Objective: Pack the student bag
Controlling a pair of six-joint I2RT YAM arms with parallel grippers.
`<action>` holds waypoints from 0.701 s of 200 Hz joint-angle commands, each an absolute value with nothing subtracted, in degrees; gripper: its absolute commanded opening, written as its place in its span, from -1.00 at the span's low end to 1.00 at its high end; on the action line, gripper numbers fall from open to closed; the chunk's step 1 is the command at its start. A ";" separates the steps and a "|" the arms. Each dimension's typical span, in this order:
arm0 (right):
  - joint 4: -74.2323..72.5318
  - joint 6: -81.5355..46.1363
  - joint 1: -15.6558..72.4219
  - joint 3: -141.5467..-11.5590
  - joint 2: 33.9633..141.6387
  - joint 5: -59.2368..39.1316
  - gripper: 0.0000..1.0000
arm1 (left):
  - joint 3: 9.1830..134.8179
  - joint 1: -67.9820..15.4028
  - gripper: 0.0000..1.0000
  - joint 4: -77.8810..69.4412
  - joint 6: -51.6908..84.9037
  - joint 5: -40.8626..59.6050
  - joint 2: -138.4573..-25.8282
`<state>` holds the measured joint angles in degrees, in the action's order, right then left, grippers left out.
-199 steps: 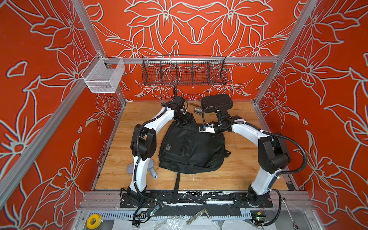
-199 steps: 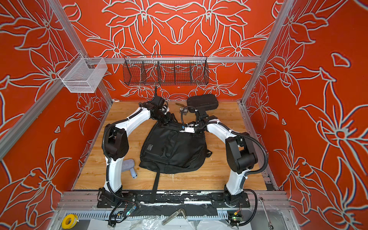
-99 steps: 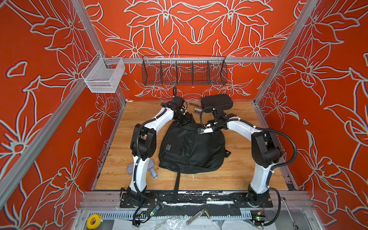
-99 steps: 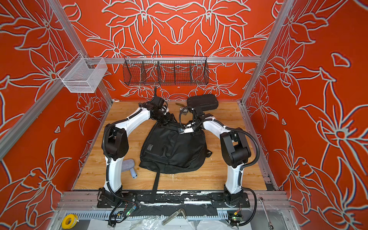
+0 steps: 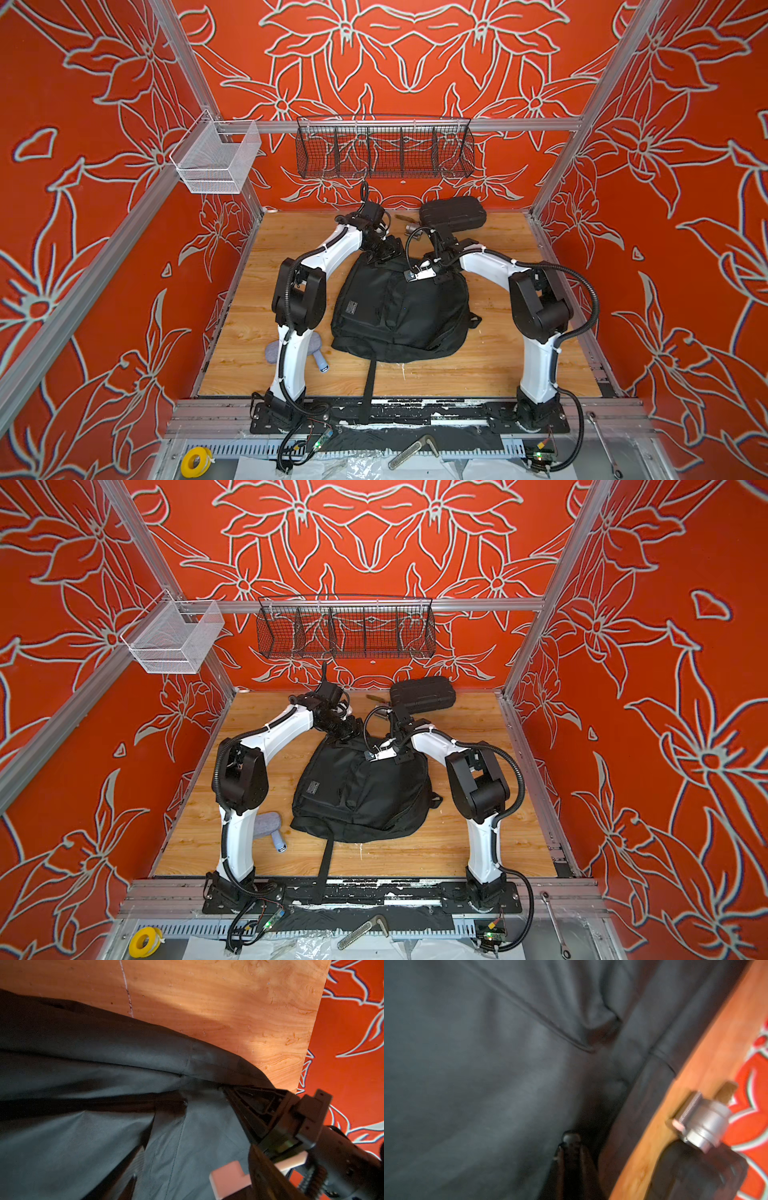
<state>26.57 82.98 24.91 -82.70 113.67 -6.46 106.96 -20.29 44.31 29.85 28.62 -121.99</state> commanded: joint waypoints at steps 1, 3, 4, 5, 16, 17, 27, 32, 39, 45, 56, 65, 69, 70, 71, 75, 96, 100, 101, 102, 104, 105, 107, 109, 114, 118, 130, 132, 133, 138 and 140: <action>24.24 84.44 24.87 -79.97 108.01 -6.04 -1.00 | 107.46 -20.04 0.57 45.18 29.37 28.74 -120.41; 24.27 84.48 24.81 -79.85 107.66 -6.15 -1.00 | 107.55 -20.04 0.57 45.22 29.40 28.74 -120.41; 24.31 84.47 24.80 -79.74 107.49 -6.15 -1.00 | 107.61 -20.04 0.57 45.24 29.38 28.74 -120.45; 24.42 84.47 24.79 -79.73 107.27 -6.24 -1.00 | 107.68 -20.04 0.57 45.25 29.37 28.74 -120.48; 24.79 83.49 24.66 -79.21 105.54 -7.47 -1.00 | 108.35 -20.09 0.57 45.44 29.17 28.99 -120.77; 24.79 83.27 24.63 -79.20 105.37 -7.60 -1.00 | 108.40 -20.06 0.57 45.44 29.17 29.04 -120.81; 25.02 81.83 24.36 -78.48 103.64 -10.27 -1.00 | 109.01 -20.13 0.57 45.44 29.06 29.56 -121.17; 25.42 81.08 24.14 -78.23 102.70 -12.25 -1.00 | 109.31 -20.19 0.58 45.23 28.90 30.10 -121.34; 25.49 79.04 23.85 -77.99 101.68 -14.97 -1.00 | 109.90 -20.44 0.58 45.09 28.76 30.49 -121.64; 25.49 76.48 23.55 -77.96 100.85 -17.57 -1.00 | 110.54 -20.69 0.59 45.09 28.73 30.70 -121.97; 25.27 73.56 22.88 -77.42 99.56 -22.37 -1.00 | 112.04 -21.49 0.61 45.29 28.86 31.18 -122.95; 23.64 70.89 22.47 -76.29 98.71 -25.26 -1.00 | 113.35 -22.13 0.63 45.61 29.80 31.52 -123.96; 22.95 70.30 22.25 -75.75 98.39 -26.39 -1.00 | 113.80 -22.47 0.64 45.43 30.42 31.98 -124.46; 22.86 70.13 22.24 -75.62 98.33 -26.39 -1.00 | 113.90 -22.53 0.64 45.39 30.59 32.16 -124.59; 22.72 70.05 22.20 -75.43 98.25 -26.64 -1.00 | 113.95 -22.60 0.64 45.33 30.76 32.30 -124.78; 22.15 69.51 22.09 -74.92 97.98 -27.38 -1.00 | 114.28 -22.93 0.65 44.92 31.45 32.93 -125.29; 18.99 65.99 21.38 -72.54 96.72 -30.67 -1.00 | 114.31 -24.29 0.70 42.00 36.74 35.24 -127.06; 17.90 64.99 21.23 -71.90 96.33 -31.30 -1.00 | 114.14 -24.42 0.70 41.41 37.74 35.76 -127.31; 17.70 64.84 21.16 -71.68 96.29 -31.38 -1.00 | 114.07 -24.47 0.70 41.27 37.90 35.94 -127.38; 17.29 64.54 21.13 -71.48 96.17 -31.56 -1.00 | 114.03 -24.50 0.70 41.16 38.20 36.08 -127.45; 16.63 63.97 20.99 -71.07 95.96 -31.86 -1.00 | 113.89 -24.52 0.71 40.92 38.64 36.29 -127.58; 16.40 63.67 20.96 -70.86 95.79 -32.06 -1.00 | 113.86 -24.56 0.71 40.81 38.92 36.42 -127.60; 15.61 63.29 20.82 -70.49 95.69 -32.36 -1.00 | 113.76 -24.60 0.71 40.61 39.42 36.70 -127.79; 15.11 62.80 20.70 -70.14 95.47 -32.63 -1.00 | 113.61 -24.67 0.71 40.37 39.80 36.95 -127.84; 13.67 61.80 20.37 -69.32 94.96 -33.28 -1.00 | 113.19 -24.70 0.71 39.83 40.94 37.57 -128.03; 12.80 61.18 20.11 -68.78 94.64 -33.72 -1.00 | 112.77 -24.78 0.71 39.39 41.75 38.08 -128.14; 11.36 60.28 19.56 -67.71 93.93 -34.53 -1.00 | 111.21 -24.79 0.71 37.89 44.34 39.79 -127.94; 11.28 60.22 19.50 -67.62 93.88 -34.54 -1.00 | 110.97 -24.85 0.71 37.66 44.72 39.98 -127.92; 11.26 60.21 19.51 -67.60 93.83 -34.50 -1.00 | 110.86 -24.82 0.71 37.55 44.95 40.07 -127.90; 11.33 60.34 19.47 -67.38 93.76 -34.41 -1.00 | 110.17 -24.87 0.71 37.01 46.05 40.37 -127.68; 11.34 60.37 19.43 -67.29 93.64 -34.38 -1.00 | 109.88 -24.92 0.71 36.74 46.47 40.46 -127.63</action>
